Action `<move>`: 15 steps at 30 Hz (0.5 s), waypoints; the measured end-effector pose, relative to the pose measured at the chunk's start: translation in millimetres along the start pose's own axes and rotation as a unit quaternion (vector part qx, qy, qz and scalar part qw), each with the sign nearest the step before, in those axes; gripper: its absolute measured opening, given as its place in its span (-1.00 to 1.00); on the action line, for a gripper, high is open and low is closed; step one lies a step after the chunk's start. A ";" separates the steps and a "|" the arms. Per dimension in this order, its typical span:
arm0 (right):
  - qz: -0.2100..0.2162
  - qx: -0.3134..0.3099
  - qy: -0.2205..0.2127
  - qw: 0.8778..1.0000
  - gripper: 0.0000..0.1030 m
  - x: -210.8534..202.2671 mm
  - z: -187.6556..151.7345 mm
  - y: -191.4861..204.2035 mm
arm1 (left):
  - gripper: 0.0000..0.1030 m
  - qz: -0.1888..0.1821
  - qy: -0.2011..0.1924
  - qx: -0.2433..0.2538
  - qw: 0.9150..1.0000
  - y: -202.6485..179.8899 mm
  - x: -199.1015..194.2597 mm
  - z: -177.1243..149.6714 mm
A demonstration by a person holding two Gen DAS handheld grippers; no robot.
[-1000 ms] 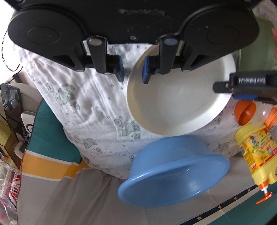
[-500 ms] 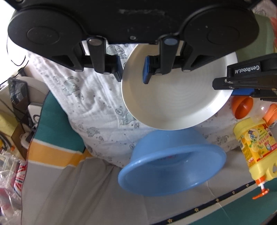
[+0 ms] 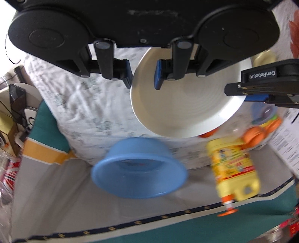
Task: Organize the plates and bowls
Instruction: 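Carry the white plate with both grippers toward the instruction sheet and lower it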
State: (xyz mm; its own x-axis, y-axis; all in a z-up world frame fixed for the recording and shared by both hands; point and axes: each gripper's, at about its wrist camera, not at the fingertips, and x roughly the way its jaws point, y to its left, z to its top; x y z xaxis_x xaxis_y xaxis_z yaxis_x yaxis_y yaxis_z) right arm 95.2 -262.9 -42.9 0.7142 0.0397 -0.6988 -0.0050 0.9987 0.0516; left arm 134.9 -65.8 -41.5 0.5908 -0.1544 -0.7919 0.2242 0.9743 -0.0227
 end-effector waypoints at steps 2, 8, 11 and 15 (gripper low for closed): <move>0.011 -0.015 0.001 1.000 -0.50 -10.1 -5.1 20.6 | -0.39 0.011 -0.001 -0.012 1.000 15.8 -15.6 -12.1; 0.048 -0.042 0.008 0.998 -0.50 -35.5 -18.6 78.6 | -0.37 0.034 -0.003 -0.042 0.999 64.1 -62.7 -51.0; 0.068 -0.050 0.014 0.996 -0.50 -45.4 -25.7 109.2 | -0.37 0.049 -0.004 -0.053 0.997 86.5 -83.6 -71.4; 0.089 -0.070 0.023 0.993 -0.50 -58.2 -39.5 146.6 | -0.37 0.070 -0.004 -0.069 0.995 113.7 -106.2 -96.0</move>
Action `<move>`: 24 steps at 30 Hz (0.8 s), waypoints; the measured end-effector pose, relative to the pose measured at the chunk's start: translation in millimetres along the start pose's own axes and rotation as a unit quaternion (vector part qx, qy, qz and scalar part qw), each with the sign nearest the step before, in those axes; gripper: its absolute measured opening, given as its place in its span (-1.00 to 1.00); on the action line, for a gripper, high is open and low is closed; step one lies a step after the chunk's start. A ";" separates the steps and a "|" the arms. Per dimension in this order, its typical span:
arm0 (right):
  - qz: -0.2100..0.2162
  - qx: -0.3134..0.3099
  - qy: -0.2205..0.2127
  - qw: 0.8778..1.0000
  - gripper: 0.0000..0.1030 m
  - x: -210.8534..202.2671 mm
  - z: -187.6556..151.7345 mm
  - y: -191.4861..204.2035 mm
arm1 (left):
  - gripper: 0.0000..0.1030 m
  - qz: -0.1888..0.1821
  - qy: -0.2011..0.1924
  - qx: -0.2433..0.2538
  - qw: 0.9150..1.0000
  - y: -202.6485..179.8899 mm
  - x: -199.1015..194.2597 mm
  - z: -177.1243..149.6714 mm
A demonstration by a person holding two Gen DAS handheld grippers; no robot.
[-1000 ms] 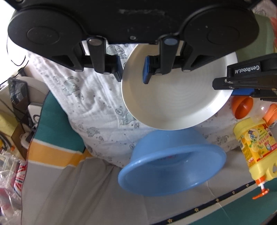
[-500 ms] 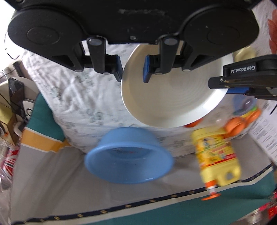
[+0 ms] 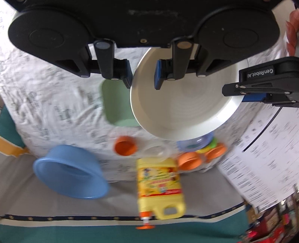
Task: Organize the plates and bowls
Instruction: 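Carry the white plate with both grippers toward the instruction sheet and lower it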
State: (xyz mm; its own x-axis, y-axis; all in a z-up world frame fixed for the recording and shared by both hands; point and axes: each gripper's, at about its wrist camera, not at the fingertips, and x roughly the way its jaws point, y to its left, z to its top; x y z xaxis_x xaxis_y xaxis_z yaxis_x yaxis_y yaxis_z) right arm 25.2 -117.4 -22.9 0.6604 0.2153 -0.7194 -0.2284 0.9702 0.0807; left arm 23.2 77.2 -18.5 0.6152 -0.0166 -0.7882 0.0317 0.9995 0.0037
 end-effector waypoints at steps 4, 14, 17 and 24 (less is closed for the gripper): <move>0.019 -0.023 0.009 1.000 -0.50 -5.4 -9.9 45.3 | -0.37 0.014 -0.001 -0.013 1.000 28.9 -14.3 -20.0; 0.063 -0.061 0.066 0.994 -0.50 -1.0 -47.3 120.9 | -0.34 0.043 0.006 -0.073 0.996 88.9 -33.6 -75.4; 0.072 -0.070 0.086 0.991 -0.50 5.3 -56.8 134.0 | -0.34 0.039 0.012 -0.097 0.994 106.4 -31.1 -89.0; 0.072 -0.097 0.104 0.987 -0.50 16.9 -65.2 157.8 | -0.34 0.040 0.020 -0.101 0.994 126.7 -22.1 -107.7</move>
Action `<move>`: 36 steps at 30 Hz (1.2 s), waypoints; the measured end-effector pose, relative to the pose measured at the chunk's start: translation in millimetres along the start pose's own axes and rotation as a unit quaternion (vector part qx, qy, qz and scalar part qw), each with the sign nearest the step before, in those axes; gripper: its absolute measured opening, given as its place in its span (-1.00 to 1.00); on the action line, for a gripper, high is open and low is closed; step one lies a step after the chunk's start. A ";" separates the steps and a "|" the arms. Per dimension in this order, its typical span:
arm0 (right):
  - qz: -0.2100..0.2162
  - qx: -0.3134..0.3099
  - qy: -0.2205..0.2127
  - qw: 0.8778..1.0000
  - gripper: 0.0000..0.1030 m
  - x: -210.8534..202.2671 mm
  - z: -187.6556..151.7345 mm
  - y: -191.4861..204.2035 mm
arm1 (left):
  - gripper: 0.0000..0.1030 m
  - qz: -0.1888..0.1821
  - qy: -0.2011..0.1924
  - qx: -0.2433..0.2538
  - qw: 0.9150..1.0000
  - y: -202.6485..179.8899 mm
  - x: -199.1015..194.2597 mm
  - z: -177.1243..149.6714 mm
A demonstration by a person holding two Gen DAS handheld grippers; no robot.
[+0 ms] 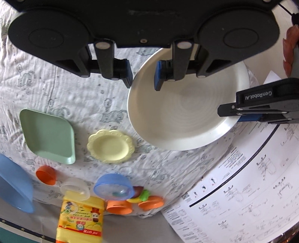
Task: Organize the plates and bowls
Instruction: 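Carry the white plate with both grippers toward the instruction sheet and lower it, then open both grippers to release the white plate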
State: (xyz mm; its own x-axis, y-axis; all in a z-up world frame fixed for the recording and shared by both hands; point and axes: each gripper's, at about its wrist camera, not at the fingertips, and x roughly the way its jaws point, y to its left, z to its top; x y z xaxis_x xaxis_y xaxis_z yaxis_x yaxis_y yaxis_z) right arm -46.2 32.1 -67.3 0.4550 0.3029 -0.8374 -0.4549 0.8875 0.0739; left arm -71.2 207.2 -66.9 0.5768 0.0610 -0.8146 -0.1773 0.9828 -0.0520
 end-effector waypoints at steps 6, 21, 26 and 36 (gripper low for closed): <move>-0.003 0.002 0.018 1.000 -0.50 17.2 1.6 -2.7 | -0.34 -0.007 0.008 0.006 1.000 5.3 13.9 -2.3; 0.004 0.006 0.033 0.999 -0.45 45.9 8.5 -6.1 | -0.32 -0.009 0.019 0.002 1.000 16.6 44.3 7.3; 0.018 0.003 0.019 1.000 0.90 43.2 7.4 -6.3 | 0.71 0.020 0.004 -0.008 1.000 16.9 45.8 3.9; 0.038 0.013 0.027 0.999 1.00 42.0 7.6 -11.3 | 1.00 0.033 -0.013 -0.021 0.999 19.2 38.5 9.9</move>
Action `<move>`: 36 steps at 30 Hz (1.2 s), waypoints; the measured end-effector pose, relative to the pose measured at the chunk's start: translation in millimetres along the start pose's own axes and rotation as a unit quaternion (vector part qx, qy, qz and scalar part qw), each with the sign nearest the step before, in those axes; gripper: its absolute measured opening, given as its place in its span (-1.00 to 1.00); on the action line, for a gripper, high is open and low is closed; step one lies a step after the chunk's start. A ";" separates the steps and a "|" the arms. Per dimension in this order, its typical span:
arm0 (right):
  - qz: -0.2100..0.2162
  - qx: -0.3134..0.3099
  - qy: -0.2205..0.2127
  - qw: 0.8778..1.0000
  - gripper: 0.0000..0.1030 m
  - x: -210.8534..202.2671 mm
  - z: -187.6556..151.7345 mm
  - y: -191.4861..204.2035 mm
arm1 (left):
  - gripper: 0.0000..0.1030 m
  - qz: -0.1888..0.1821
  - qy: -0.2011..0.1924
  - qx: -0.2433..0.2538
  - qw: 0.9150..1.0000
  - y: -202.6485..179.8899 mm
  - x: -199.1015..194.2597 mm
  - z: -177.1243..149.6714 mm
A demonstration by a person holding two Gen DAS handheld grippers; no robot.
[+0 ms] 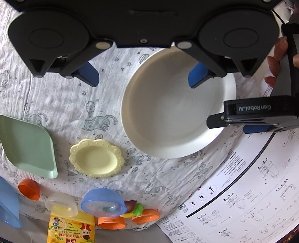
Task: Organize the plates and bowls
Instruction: 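Open both grippers to release the white plate, then move both grippers to the green square plate and grasp its rim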
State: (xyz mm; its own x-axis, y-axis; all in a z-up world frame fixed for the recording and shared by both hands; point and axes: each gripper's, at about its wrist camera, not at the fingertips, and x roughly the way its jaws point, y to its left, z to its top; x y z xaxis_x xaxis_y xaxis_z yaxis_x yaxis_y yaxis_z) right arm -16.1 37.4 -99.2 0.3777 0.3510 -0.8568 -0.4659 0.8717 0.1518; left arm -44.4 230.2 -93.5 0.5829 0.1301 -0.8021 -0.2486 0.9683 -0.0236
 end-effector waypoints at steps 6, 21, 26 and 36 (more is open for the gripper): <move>0.000 0.001 -0.009 1.000 1.00 -6.7 -0.1 -2.4 | 1.00 0.008 -0.005 0.002 1.000 -2.2 -3.0 0.2; 0.000 0.031 -0.047 0.998 1.00 -28.4 3.2 -20.7 | 1.00 0.005 -0.011 0.029 1.000 -29.1 -10.7 19.3; -0.010 0.053 -0.079 0.995 1.00 -37.5 0.6 -37.8 | 1.00 0.002 -0.015 0.047 0.999 -46.6 -13.0 28.4; -0.050 0.048 -0.132 0.989 1.00 -53.5 -0.5 -80.8 | 1.00 -0.013 -0.018 0.077 0.997 -93.6 -6.6 46.8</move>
State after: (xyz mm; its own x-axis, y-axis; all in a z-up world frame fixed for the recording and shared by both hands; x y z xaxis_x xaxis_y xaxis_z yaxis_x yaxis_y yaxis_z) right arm 0.9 -52.0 -66.0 0.6193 0.3280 -0.7133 -0.3428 0.9303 0.1302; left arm 11.2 148.7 -58.1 0.6160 0.1104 -0.7799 -0.1135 0.9922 0.0508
